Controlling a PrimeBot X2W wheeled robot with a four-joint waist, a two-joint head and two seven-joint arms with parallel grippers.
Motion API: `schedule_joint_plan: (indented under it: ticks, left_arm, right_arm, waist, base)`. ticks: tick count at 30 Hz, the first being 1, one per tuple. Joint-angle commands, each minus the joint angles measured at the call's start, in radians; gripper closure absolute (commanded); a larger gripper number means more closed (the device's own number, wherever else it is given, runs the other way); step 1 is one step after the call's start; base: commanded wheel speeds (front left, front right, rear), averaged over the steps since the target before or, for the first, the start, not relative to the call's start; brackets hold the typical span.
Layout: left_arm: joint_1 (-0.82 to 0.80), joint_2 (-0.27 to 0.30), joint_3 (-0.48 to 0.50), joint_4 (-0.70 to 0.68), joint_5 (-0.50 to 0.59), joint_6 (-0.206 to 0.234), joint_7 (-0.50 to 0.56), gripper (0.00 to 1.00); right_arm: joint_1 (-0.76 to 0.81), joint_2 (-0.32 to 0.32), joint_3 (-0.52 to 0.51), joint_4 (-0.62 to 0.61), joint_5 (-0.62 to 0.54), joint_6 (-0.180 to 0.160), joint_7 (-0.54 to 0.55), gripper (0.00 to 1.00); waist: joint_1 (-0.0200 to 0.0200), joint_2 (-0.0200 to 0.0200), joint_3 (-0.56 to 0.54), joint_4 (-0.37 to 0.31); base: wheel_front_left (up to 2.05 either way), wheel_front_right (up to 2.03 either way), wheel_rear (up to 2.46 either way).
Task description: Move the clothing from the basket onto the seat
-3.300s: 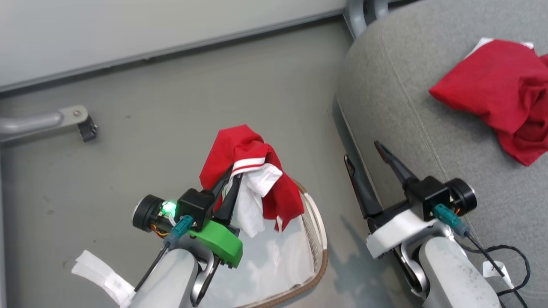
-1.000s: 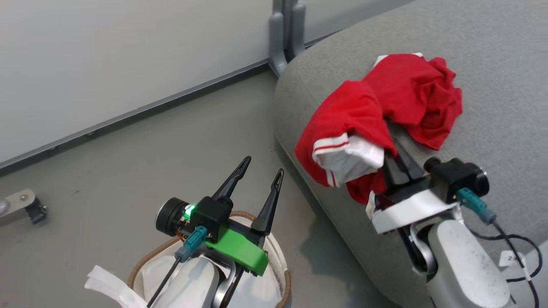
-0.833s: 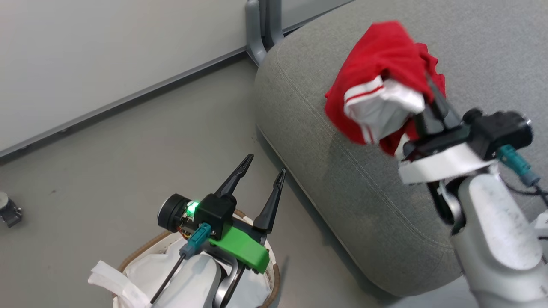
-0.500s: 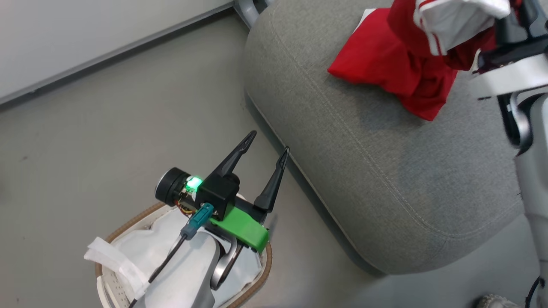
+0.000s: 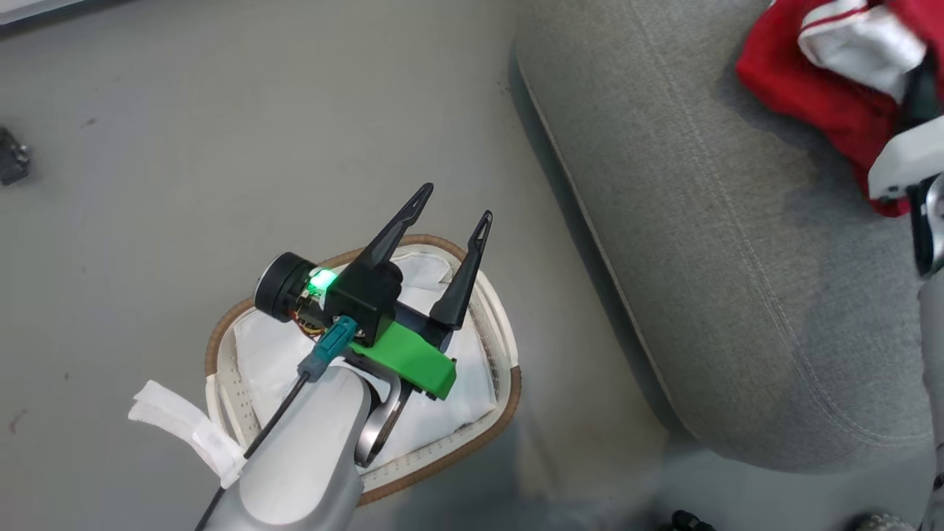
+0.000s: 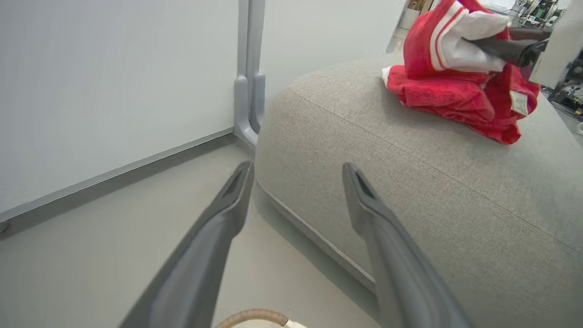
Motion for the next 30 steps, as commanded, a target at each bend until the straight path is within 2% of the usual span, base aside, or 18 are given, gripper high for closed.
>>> schedule_joint_plan:
  ticks: [1,6,12,22,30]
  left_arm:
    - [0.015,-0.003,0.010,0.001,0.000,-0.002,-0.001,0.00]
    - [0.056,-0.002,0.050,0.018,0.006,-0.002,-0.001,0.00]
    - [0.124,-0.005,0.112,0.041,0.010,-0.002,-0.001,0.00]
    - [0.244,-0.016,0.248,0.055,0.029,0.000,-0.001,0.00]
    - [0.330,-0.023,0.402,0.022,0.079,0.057,-0.001,0.00]
  right_arm:
    - [0.041,0.011,-0.007,0.002,-0.005,-0.001,-0.005,0.00]
    - [0.167,0.054,-0.035,-0.069,0.017,-0.001,-0.005,0.00]
    - [0.320,0.088,0.023,-0.152,0.042,-0.001,-0.005,0.00]
    - [0.475,0.149,0.172,-0.247,0.101,-0.001,-0.005,0.00]
    - [0.508,0.196,0.272,-0.286,0.170,-0.001,-0.005,0.00]
  waist:
    - [-0.0002,-0.0001,0.013,0.043]
    - [-0.0002,-0.0001,-0.040,0.035]
    - [-0.0002,-0.0001,-0.121,0.041]
    - [-0.0002,-0.0001,-0.250,0.112]
    - [-0.0002,-0.0001,-0.335,0.201]
  base:
    - [0.00,0.00,0.00]
    - [0.00,0.00,0.00]
    - [0.00,0.00,0.00]
    - [0.00,0.00,0.00]
    - [0.00,0.00,0.00]
